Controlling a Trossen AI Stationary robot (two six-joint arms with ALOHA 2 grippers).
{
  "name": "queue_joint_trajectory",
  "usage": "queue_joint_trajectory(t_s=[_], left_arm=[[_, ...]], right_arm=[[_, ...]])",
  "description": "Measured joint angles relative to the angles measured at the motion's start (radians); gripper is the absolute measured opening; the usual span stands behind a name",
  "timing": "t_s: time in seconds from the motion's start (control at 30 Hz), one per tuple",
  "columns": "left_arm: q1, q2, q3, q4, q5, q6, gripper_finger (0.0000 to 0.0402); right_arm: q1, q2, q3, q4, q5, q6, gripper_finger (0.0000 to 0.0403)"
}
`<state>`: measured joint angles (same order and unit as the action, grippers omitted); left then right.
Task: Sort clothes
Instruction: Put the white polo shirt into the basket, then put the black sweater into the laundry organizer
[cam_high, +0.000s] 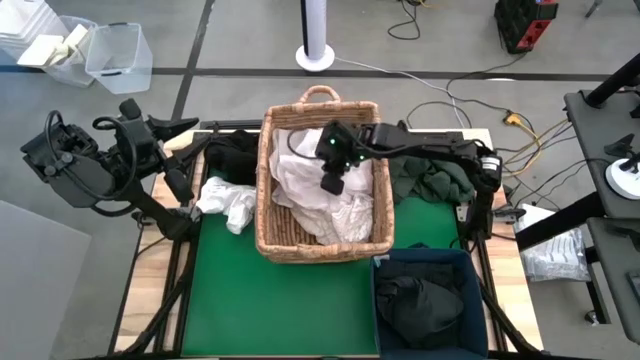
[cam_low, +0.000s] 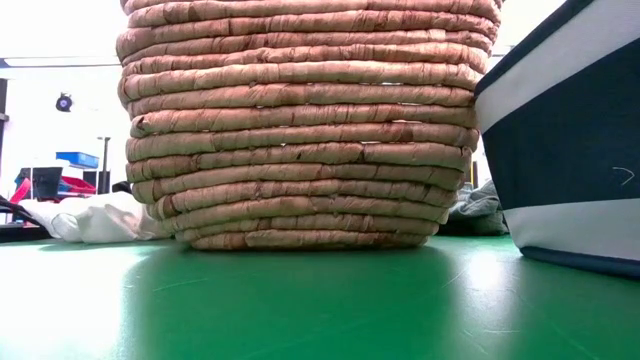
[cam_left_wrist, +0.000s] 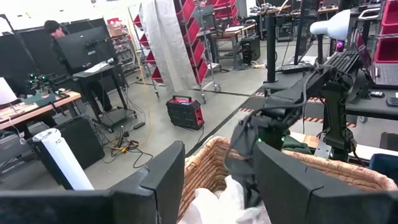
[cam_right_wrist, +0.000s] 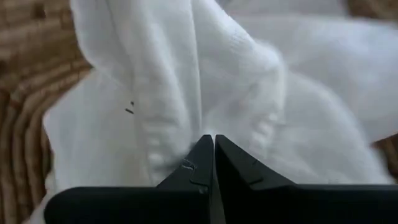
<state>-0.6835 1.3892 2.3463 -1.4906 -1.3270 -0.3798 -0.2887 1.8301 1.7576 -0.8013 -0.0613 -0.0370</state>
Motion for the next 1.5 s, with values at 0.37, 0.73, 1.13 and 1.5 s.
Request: queue_joint_trajectory(t_s=[0.37,0.73,1.13,1.5], left_arm=[[0.0,0.0,0.0,0.0,0.0,0.0,0.0169],[0.0,0.0,0.0,0.0,0.0,-0.004,0.0169],[0.0,0.001,-0.005,-0.08,0.043,-0.221,0.0169],[0.0,0.016,-0.078,-0.081,0.143,-0.293,0.0169]], right_arm=[[0.047,-0.001,-0.076,-0.005,-0.077,-0.076,0.0009],[0.044,-0.01,0.061,-0.051,-0.042,-0.042,0.0009],[0.037,-0.01,0.406,-0.254,0.036,-0.095,0.0009],[0.013,-0.098,0.57,-0.255,0.046,-0.151,0.0009]])
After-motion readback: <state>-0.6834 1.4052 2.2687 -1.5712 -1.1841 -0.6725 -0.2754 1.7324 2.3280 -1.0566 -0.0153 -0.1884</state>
